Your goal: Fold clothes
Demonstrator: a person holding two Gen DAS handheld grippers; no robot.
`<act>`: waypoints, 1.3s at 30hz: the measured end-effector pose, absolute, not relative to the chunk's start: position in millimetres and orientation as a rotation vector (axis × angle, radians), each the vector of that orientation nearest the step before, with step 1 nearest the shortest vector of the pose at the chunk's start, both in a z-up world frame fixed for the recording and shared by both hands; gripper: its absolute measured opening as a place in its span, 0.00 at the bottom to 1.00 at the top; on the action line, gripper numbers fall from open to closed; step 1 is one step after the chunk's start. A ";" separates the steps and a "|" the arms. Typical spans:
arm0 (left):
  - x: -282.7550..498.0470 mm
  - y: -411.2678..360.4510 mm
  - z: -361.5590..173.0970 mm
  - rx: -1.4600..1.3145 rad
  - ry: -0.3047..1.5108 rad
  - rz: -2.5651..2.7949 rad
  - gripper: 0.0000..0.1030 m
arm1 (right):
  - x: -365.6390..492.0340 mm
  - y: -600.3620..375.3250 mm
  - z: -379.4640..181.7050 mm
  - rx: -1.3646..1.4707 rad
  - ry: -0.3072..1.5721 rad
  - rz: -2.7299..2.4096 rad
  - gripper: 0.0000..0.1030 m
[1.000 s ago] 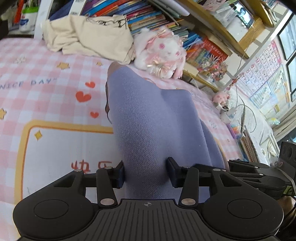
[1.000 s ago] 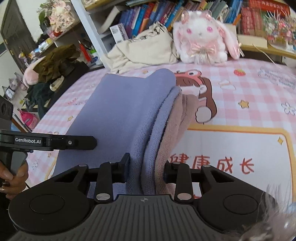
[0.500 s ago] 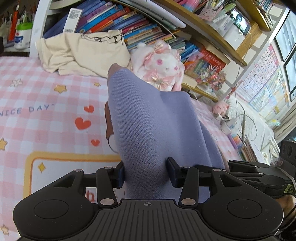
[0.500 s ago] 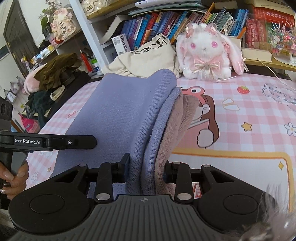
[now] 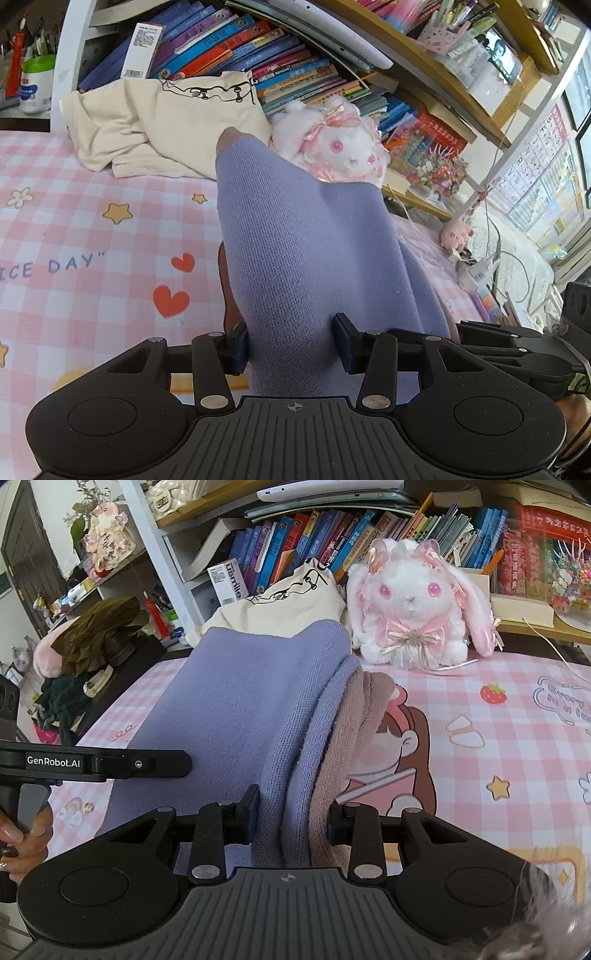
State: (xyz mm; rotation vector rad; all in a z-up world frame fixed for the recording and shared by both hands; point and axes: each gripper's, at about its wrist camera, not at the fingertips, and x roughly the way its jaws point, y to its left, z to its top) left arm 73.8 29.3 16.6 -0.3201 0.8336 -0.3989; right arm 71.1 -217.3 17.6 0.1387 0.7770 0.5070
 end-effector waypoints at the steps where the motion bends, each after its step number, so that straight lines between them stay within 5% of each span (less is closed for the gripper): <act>1: 78.7 30.4 15.3 -0.323 0.837 -0.400 0.43 | 75.4 -216.7 16.9 0.140 0.779 0.503 0.30; 30: 204.3 63.3 -32.7 -0.402 0.932 -0.335 0.50 | 200.5 -184.0 -18.9 0.217 0.881 0.384 0.31; 39: 199.2 59.4 -21.7 -0.311 0.860 -0.215 0.66 | 202.4 -186.4 -16.2 0.230 0.853 0.382 0.50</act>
